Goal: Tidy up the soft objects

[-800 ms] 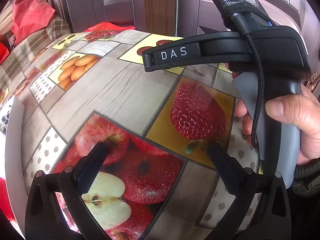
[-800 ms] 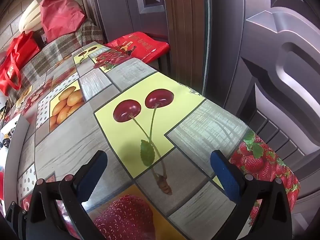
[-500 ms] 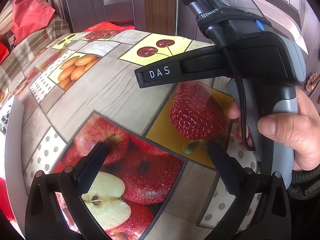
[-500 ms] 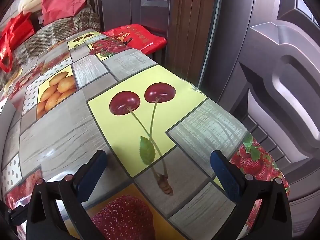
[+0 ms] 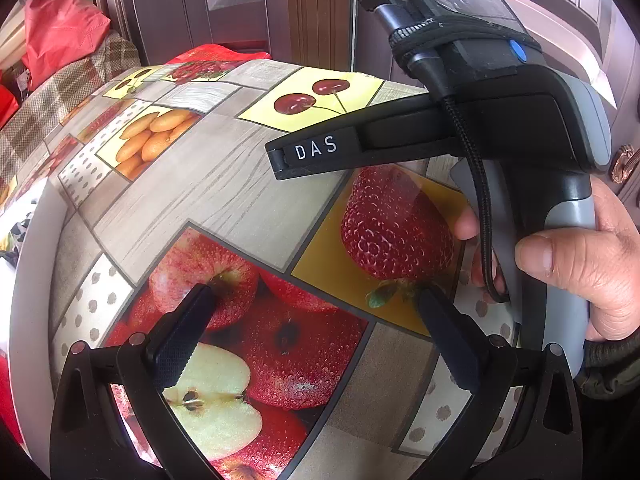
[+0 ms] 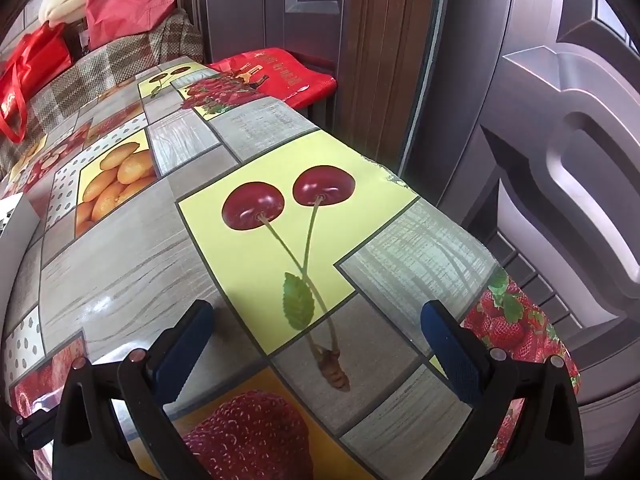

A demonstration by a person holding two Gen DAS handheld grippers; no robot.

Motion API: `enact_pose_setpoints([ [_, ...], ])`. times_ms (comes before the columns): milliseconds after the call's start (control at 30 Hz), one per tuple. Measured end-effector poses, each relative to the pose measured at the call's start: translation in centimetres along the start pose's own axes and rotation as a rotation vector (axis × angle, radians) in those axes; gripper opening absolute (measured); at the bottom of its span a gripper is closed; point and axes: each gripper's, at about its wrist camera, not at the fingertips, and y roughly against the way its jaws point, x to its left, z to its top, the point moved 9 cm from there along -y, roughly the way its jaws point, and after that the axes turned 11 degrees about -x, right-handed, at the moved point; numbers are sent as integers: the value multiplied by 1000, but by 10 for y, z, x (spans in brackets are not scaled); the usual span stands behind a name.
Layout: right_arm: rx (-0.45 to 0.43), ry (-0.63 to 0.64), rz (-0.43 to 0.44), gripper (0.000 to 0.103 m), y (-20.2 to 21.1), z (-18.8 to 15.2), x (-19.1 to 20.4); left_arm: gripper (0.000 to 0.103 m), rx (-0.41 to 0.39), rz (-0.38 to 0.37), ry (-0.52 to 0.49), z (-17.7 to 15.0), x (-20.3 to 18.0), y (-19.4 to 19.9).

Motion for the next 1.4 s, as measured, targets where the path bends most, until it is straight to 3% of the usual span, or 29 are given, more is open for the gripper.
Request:
enact_pose_setpoints([
  [1400,0,11,11,103,-3,-1,8,102,0,0,-1,0,-2,2],
])
